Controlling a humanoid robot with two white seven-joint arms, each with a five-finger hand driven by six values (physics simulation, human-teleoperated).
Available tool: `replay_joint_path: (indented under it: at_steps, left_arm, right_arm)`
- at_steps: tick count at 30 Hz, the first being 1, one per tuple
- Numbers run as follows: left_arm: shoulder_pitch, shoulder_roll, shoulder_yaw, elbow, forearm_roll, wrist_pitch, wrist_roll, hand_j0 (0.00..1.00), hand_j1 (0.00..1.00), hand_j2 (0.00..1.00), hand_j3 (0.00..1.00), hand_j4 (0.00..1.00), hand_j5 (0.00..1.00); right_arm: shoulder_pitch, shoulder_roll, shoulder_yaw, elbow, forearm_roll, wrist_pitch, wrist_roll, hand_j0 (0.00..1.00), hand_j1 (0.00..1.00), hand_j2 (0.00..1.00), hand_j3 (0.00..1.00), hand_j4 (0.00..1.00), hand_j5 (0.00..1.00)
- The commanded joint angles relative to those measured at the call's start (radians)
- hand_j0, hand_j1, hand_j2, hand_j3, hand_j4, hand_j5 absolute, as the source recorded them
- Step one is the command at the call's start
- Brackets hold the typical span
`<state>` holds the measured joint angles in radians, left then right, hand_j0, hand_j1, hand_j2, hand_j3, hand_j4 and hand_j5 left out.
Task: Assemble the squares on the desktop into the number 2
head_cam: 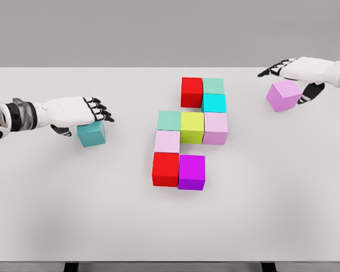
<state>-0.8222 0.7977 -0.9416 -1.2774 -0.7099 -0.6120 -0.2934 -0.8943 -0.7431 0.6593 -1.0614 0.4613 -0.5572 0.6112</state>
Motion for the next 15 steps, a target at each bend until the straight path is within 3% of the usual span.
replay_joint_path:
  at_steps: [1, 4, 10, 15]
  left_arm:
    - [0.0, -0.002, -0.014, 0.001, 0.001, 0.001, 0.0, 1.0, 1.0, 1.0, 1.0, 1.0, 1.0]
    - [0.0, -0.015, -0.016, 0.001, -0.022, 0.001, 0.0, 1.0, 1.0, 1.0, 1.0, 1.0, 1.0]
    - [0.0, -0.015, -0.017, 0.001, -0.029, 0.001, 0.0, 1.0, 1.0, 1.0, 1.0, 1.0, 1.0]
    - [0.002, -0.014, -0.017, 0.001, -0.042, 0.001, 0.0, 0.93, 0.93, 0.93, 0.93, 0.93, 0.93]
  right_arm:
    - [0.0, 0.013, 0.013, 0.032, 0.002, 0.002, 0.0, 1.0, 1.0, 1.0, 1.0, 1.0, 1.0]
    - [-0.035, 0.036, 0.043, 0.093, 0.003, -0.001, 0.0, 1.0, 1.0, 1.0, 1.0, 1.0, 1.0]
    - [-0.063, 0.062, 0.065, 0.143, 0.03, -0.001, 0.0, 1.0, 1.0, 1.0, 1.0, 1.0, 1.0]
    - [-0.078, 0.079, 0.079, 0.167, 0.045, -0.001, 0.0, 1.0, 1.0, 1.0, 1.0, 1.0, 1.0]
